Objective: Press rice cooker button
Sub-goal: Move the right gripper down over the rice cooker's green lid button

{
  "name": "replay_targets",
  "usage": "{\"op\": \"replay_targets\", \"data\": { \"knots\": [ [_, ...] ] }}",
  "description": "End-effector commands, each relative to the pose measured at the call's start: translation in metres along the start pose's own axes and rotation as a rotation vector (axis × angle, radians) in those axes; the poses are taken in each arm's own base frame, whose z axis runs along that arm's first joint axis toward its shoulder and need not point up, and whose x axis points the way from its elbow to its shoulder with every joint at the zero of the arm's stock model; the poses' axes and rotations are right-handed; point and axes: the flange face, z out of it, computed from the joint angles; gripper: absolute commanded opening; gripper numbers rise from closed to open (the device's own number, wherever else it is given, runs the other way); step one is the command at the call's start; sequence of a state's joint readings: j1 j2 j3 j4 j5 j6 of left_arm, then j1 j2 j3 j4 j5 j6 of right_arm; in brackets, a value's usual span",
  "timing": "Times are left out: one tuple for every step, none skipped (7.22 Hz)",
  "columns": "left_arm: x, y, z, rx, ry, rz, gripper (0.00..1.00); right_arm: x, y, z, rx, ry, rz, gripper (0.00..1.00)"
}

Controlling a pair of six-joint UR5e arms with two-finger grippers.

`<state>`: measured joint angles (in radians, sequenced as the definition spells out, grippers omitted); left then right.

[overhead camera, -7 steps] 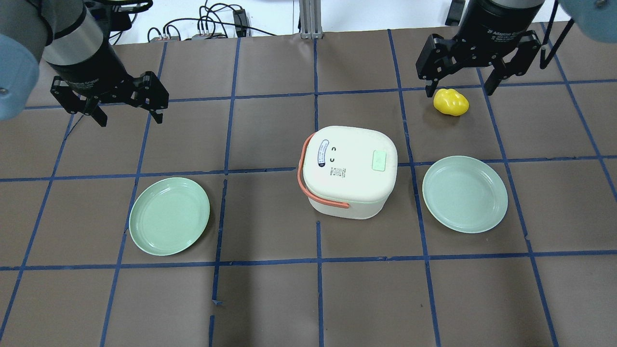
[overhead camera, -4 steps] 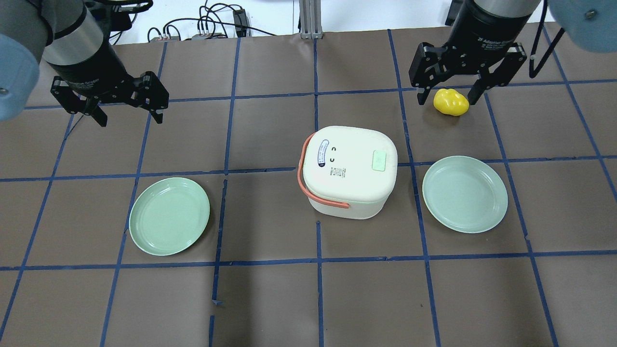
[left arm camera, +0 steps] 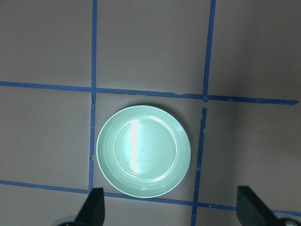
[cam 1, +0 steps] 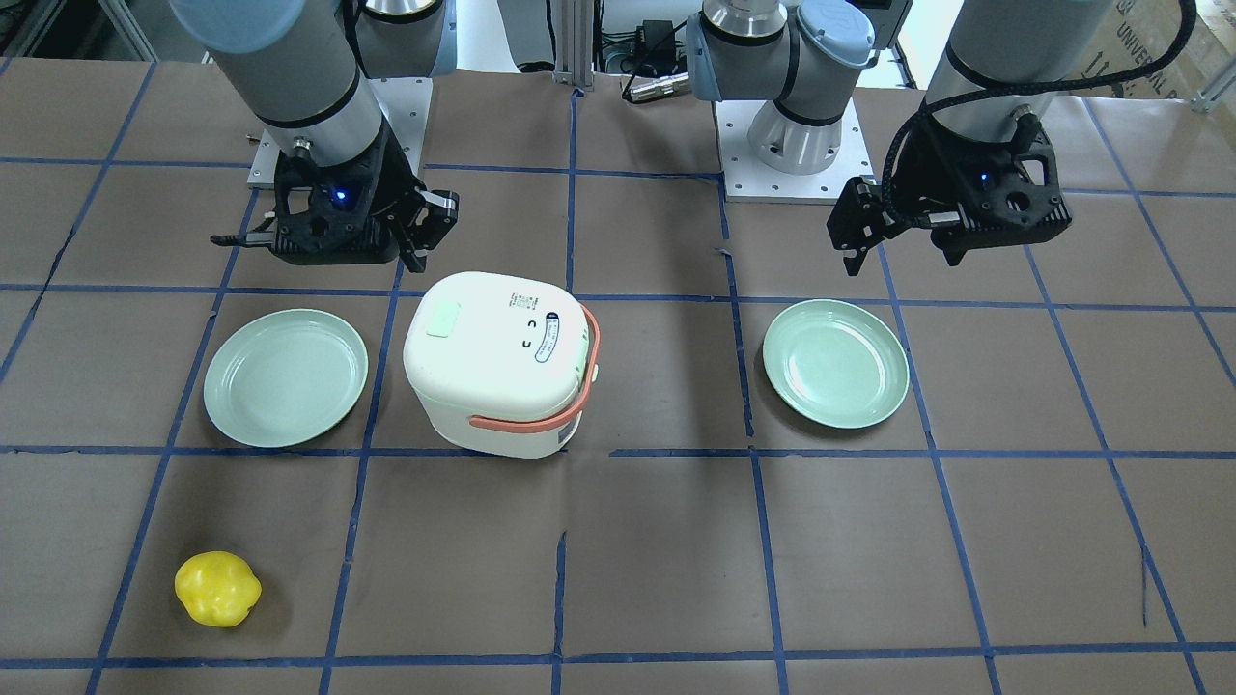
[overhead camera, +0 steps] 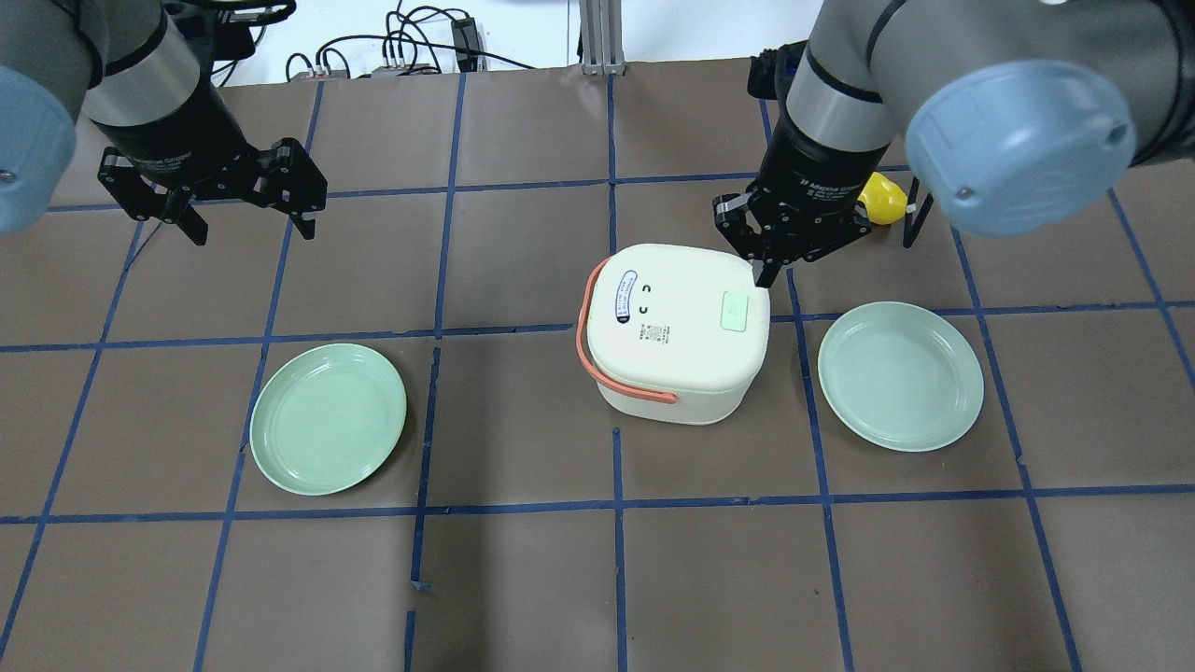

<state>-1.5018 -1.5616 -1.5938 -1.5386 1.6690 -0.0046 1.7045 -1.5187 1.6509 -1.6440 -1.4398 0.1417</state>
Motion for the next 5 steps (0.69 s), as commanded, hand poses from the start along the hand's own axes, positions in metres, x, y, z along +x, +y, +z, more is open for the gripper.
{"op": "replay_targets", "data": {
  "knots": [
    [0.0, 0.0, 0.0, 0.0, 0.0, 0.0, 1.0, -0.001, -0.003, 0.022, 0.023, -0.009, 0.027, 0.05],
    [0.0, 0.0, 0.001, -0.001, 0.0, 0.0, 1.0, 0.0, -0.011, 0.03, 0.028, -0.001, 0.039, 0.05],
    [0.0, 0.0, 0.0, 0.0, 0.0, 0.0, 1.0, -0.002, -0.009, 0.036, 0.026, -0.008, 0.057, 0.05],
    [0.0, 0.0, 0.0, 0.0, 0.0, 0.0, 1.0, -0.001, -0.003, 0.047, 0.006, -0.003, 0.101, 0.05],
    [0.0, 0.0, 0.0, 0.0, 0.0, 0.0, 1.0, -0.001, -0.002, 0.048, 0.003, -0.001, 0.1, 0.05]
  ]
}}
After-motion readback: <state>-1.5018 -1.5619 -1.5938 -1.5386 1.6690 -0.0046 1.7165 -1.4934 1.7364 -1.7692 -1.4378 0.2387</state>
